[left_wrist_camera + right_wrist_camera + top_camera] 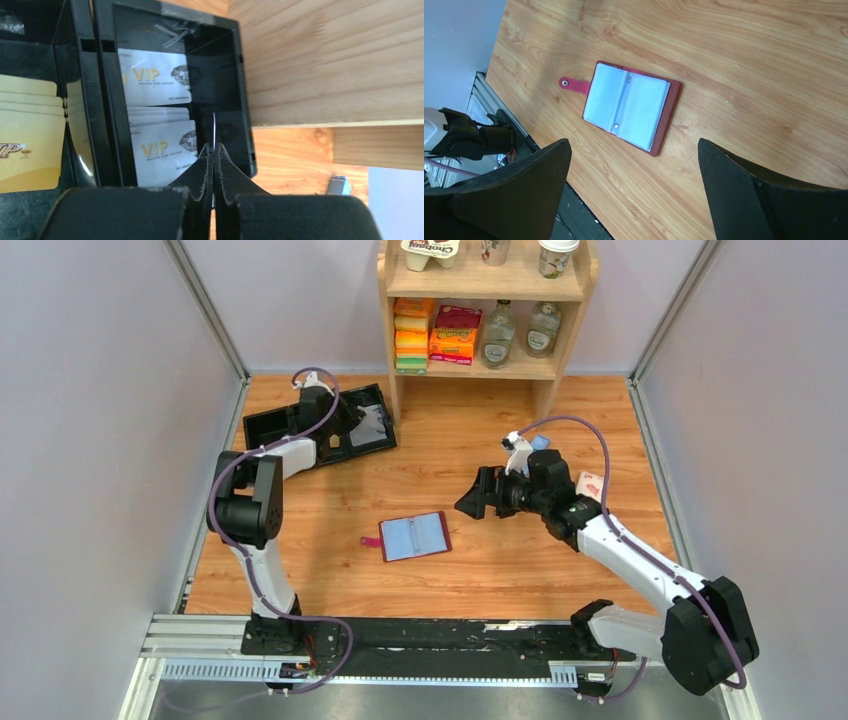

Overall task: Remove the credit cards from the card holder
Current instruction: Place the credit card in the storage box.

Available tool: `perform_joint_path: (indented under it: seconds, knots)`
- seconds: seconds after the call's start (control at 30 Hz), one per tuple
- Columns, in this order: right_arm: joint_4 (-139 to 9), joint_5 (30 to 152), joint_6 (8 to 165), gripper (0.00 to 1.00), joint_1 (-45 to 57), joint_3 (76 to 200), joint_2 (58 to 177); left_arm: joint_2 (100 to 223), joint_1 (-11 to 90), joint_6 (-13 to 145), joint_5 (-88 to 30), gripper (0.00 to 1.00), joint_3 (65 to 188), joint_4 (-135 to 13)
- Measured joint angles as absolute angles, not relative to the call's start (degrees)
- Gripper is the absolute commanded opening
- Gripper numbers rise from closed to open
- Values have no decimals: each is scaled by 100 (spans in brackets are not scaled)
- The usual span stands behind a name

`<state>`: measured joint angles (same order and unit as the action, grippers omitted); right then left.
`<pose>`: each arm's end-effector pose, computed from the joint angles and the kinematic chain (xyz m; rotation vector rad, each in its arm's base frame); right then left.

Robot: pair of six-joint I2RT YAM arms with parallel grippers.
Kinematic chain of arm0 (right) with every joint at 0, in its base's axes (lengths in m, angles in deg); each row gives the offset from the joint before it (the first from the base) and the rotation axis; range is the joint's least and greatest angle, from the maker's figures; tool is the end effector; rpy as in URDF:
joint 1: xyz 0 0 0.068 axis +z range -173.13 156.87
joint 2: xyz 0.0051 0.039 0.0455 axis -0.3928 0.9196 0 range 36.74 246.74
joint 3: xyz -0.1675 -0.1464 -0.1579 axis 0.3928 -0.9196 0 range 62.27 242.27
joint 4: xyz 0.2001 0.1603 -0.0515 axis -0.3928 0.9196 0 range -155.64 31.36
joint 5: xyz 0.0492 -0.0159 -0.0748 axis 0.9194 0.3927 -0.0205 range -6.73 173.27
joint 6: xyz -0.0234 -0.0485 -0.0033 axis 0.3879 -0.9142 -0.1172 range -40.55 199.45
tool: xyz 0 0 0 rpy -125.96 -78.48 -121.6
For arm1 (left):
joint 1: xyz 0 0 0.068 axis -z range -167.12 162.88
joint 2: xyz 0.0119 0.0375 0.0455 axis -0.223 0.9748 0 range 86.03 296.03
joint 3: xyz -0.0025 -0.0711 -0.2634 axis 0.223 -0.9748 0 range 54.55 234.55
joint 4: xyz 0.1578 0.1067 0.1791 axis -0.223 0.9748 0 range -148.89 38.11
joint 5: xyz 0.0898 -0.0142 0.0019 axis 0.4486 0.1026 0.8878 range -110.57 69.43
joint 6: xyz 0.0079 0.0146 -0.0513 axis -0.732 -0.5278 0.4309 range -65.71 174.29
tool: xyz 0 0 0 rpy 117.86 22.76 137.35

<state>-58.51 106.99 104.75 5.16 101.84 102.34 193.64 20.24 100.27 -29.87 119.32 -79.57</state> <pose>0.2106 0.1294 0.2419 -0.3137 2.2391 0.9692 0.4172 -0.0596 0.2014 -0.5662 1.9521 -0.7602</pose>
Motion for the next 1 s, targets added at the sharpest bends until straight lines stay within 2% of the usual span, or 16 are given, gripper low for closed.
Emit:
perform_joint_path:
  seconds: [0.07,0.13,0.2,0.33,0.63,0.8,1.0]
  knots:
    - [-5833,10671,10447,100,525,10206,10234,19561,2024,10027,-2967,9,12122,-7745]
    - [-5833,10669,10423,100,525,10213,10234,19649,2024,10018,-2943,26,12162,-7553]
    - [-5831,10655,10401,100,525,10213,10236,19666,2024,9972,-2921,36,12162,-7339]
    - [-5818,10607,10383,100,527,10224,10245,19664,2033,9872,-2899,47,12288,-6867]
    - [-5759,10472,10375,100,540,10250,10269,19019,2067,9275,-2606,54,12385,-5739]
    - [-5700,10365,10377,100,564,10254,10269,18156,2279,8862,-2259,54,12385,-4980]
    - [-5510,10216,10383,93,665,10390,10348,16766,3060,8702,-1903,52,11882,-4445]
